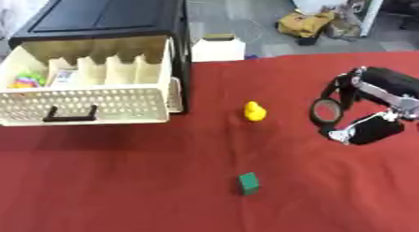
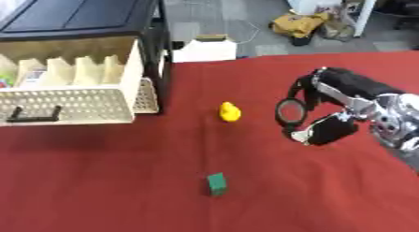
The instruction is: Pick up objects from table and place into drawer.
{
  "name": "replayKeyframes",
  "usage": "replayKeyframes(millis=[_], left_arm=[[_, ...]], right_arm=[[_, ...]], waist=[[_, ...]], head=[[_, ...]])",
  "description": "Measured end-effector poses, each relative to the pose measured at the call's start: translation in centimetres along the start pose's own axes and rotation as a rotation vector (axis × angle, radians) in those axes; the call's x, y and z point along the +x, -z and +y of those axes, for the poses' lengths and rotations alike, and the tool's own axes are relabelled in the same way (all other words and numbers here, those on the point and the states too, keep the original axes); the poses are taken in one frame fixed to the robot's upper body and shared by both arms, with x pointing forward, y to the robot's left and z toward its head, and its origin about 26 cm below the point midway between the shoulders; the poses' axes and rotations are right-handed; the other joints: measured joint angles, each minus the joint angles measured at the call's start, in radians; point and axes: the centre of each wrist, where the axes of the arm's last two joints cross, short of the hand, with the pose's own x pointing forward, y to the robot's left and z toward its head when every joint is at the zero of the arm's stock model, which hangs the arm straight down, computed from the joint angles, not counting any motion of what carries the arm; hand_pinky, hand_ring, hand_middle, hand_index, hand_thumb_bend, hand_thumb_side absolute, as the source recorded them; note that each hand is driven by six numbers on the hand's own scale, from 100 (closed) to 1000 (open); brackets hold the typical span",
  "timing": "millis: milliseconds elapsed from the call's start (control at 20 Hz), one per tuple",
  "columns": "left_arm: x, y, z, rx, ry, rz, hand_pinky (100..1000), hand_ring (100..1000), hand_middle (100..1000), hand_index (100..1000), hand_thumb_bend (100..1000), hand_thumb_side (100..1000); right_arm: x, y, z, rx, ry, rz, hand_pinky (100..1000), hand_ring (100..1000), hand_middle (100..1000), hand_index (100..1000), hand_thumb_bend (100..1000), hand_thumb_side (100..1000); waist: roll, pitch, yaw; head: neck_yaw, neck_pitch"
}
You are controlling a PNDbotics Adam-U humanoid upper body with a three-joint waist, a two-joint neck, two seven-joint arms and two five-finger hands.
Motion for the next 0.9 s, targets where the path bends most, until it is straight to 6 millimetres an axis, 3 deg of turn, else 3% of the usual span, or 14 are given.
replayKeyframes(millis=[900], left_arm=[[0.2,0.2,0.1,0.0,-0.002,-0.009,100,100,100,695,302,1000]], right_arm=[[2.7,1.5,-4.8,-0.086,-0.007,-0.067,623,588,407,612,346,308]], waist=[[-0.042,-0.022,0.008]], head=[[-0.006,-0.009]])
